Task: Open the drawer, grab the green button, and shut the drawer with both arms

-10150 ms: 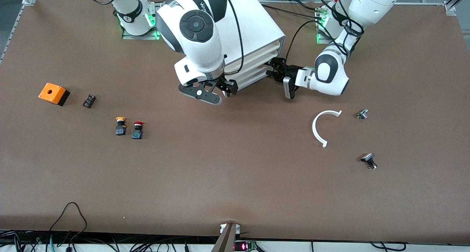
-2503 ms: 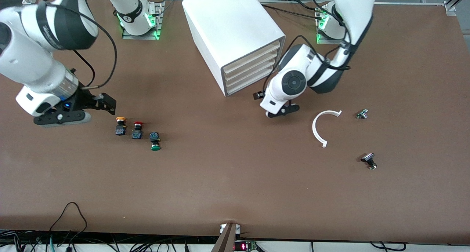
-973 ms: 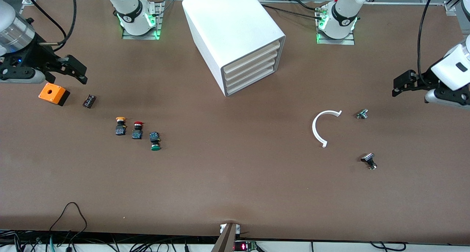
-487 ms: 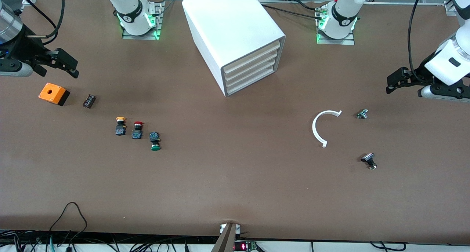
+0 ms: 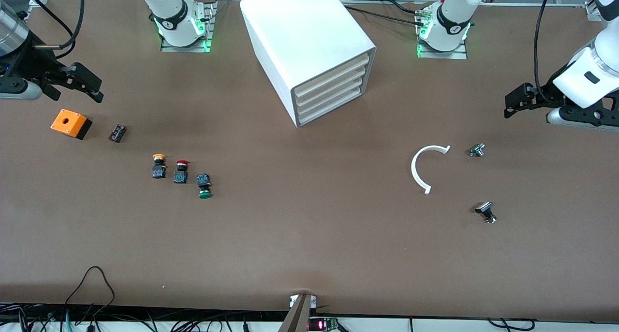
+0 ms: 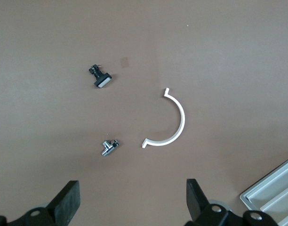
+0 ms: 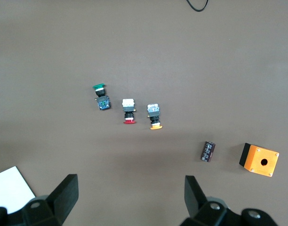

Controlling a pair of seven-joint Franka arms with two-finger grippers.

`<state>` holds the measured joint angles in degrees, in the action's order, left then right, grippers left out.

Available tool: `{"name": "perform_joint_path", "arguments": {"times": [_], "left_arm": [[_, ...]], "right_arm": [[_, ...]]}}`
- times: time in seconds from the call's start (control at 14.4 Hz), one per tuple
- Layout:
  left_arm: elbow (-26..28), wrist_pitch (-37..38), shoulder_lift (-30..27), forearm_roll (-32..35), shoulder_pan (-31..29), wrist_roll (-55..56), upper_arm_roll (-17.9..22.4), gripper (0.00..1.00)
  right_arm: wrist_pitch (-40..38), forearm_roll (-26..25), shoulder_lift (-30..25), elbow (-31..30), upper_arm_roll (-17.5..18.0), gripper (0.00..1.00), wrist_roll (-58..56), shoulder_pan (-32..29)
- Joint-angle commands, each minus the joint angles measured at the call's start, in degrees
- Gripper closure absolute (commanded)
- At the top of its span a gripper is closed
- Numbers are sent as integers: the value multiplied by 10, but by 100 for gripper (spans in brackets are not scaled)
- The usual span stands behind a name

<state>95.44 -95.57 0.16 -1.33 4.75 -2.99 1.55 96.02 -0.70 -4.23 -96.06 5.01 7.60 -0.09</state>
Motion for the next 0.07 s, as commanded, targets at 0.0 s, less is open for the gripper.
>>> {"name": "perform_joint_path", "arguments": {"times": [0.0], "left_arm": [[-11, 17, -1, 11, 2, 6, -1, 1]], "right_arm": [[-12, 3, 1, 13, 2, 0, -14, -8]]}}
